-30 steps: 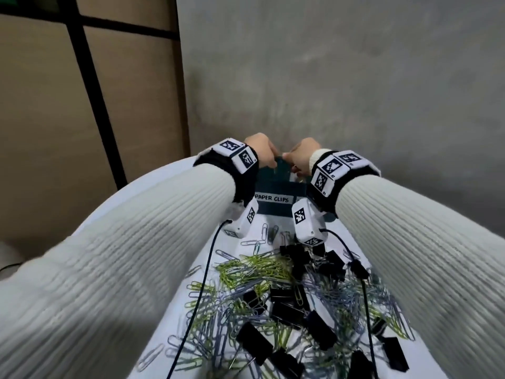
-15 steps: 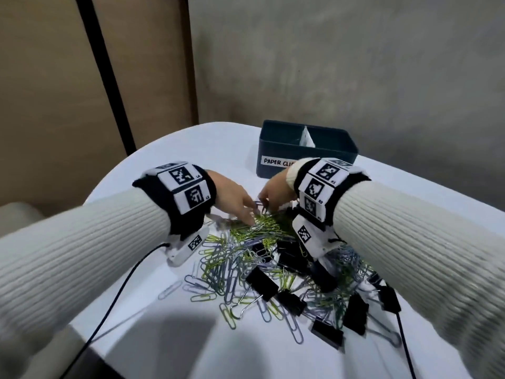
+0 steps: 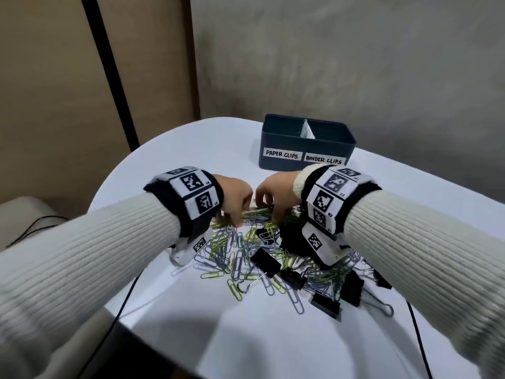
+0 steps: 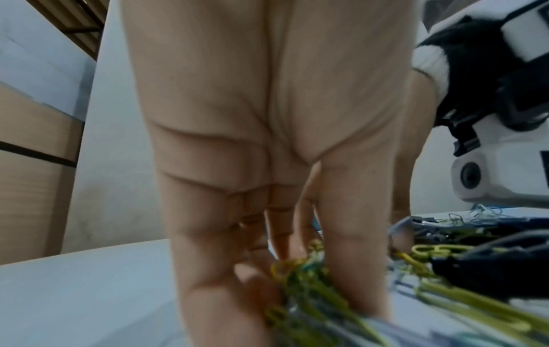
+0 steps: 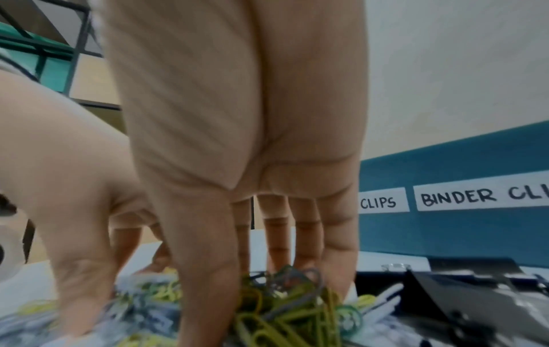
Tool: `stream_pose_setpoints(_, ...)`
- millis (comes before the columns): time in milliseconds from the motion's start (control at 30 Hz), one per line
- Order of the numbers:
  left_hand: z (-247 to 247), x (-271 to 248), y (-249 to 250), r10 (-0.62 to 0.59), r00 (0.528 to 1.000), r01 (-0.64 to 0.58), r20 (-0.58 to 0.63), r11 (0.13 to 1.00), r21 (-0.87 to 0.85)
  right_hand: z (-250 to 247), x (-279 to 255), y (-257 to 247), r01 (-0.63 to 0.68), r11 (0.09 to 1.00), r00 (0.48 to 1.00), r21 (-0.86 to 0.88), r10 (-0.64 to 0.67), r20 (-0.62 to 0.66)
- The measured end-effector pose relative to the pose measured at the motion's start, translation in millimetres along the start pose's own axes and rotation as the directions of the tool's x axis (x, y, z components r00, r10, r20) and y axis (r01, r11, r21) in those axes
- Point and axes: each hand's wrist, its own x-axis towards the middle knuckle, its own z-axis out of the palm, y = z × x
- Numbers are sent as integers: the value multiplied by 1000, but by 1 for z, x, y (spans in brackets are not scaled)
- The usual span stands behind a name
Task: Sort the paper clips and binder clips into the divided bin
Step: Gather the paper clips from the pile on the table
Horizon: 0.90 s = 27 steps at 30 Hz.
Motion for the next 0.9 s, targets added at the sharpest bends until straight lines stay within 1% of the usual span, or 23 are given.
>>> stream_pose_setpoints(100,-1,6,-5,-16,999,15,-31,999,-30,-2,-1,6,-26,999,999,26,27,-43)
stream_pose_setpoints(167,-3,9,-8,-14,999,11,-51,998,-59,-1,-3,12,-23,996,997,83,29,-77)
stream_pose_setpoints(233,-6,12,-12,-1,998,-4,-55,995,-96,0,-4,23,-19,987,994,163,36,-105)
stream_pose_setpoints(267,-8,12,-13,11,999,-17,-51,993,-118,2,-4,30,-20,968,993,249,48,-108)
stream_pose_setpoints(300,-11,13,-14,24,998,-31,-50,989,-145,3,-4,38,-23,929,993,370,64,-100)
stream_pose_setpoints(367,-21,14,-16,54,995,-69,-79,974,-214,6,-6,54,-16,799,993,601,85,-87)
stream_pose_setpoints(400,-26,14,-17,67,992,-93,-109,960,-263,6,-7,62,-1,731,990,683,95,-101)
stream_pose_setpoints(467,-40,14,-17,85,979,-151,-188,916,-371,2,-12,77,53,579,979,813,131,-157)
stream_pose_setpoints(500,-47,14,-16,91,971,-179,-223,891,-417,-1,-15,82,86,490,971,868,154,-183)
stream_pose_setpoints(567,-63,17,-13,102,952,-238,-290,841,-486,-13,-21,93,145,325,957,934,194,-216)
stream_pose_setpoints(600,-72,19,-11,108,940,-271,-324,815,-512,-22,-22,98,171,271,950,947,211,-232)
stream_pose_setpoints(667,-89,25,-5,102,910,-325,-401,774,-543,-40,-24,108,225,191,931,956,247,-268)
stream_pose_setpoints(733,-104,35,4,67,873,-366,-484,745,-558,-59,-22,118,272,137,899,953,316,-302)
stream_pose_setpoints(833,-122,56,19,-12,813,-403,-582,709,-578,-81,-9,131,311,61,831,948,467,-303)
stream_pose_setpoints(900,-128,73,29,-82,776,-389,-625,718,-577,-88,7,135,321,25,783,947,556,-280)
